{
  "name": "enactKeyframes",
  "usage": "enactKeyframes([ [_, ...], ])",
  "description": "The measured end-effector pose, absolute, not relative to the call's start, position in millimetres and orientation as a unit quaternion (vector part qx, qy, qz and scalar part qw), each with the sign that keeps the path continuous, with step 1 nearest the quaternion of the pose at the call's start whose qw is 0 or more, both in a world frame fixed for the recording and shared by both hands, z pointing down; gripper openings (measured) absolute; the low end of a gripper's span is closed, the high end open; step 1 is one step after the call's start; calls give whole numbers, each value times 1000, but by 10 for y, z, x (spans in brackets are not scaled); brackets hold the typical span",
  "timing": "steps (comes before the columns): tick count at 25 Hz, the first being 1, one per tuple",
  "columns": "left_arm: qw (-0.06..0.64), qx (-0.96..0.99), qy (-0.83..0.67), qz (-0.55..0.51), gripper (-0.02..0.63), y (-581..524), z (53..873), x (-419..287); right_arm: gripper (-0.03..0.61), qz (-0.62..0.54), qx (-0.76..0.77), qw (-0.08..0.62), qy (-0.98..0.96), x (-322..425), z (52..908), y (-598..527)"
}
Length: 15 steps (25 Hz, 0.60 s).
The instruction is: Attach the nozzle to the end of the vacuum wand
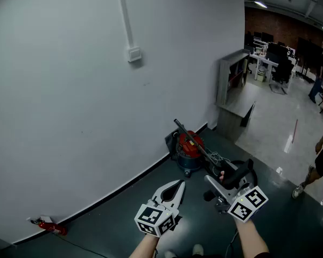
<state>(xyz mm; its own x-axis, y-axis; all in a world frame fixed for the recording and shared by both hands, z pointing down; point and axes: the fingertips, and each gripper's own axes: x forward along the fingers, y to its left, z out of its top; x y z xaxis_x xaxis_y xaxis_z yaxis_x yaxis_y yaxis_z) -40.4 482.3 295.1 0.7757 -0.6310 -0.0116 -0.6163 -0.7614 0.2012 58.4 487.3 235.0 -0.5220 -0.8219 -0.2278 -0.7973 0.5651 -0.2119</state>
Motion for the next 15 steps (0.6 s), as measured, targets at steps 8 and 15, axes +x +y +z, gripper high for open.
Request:
enactKeyframes([
  [8, 100, 939, -327, -31, 6, 4796, 3030, -258, 328, -46, -468, 150, 870, 726, 2426, 4812],
  [15, 99, 941, -324, -27, 5, 4715, 3016, -148, 328, -58, -459, 152, 873, 798, 2460, 4742],
])
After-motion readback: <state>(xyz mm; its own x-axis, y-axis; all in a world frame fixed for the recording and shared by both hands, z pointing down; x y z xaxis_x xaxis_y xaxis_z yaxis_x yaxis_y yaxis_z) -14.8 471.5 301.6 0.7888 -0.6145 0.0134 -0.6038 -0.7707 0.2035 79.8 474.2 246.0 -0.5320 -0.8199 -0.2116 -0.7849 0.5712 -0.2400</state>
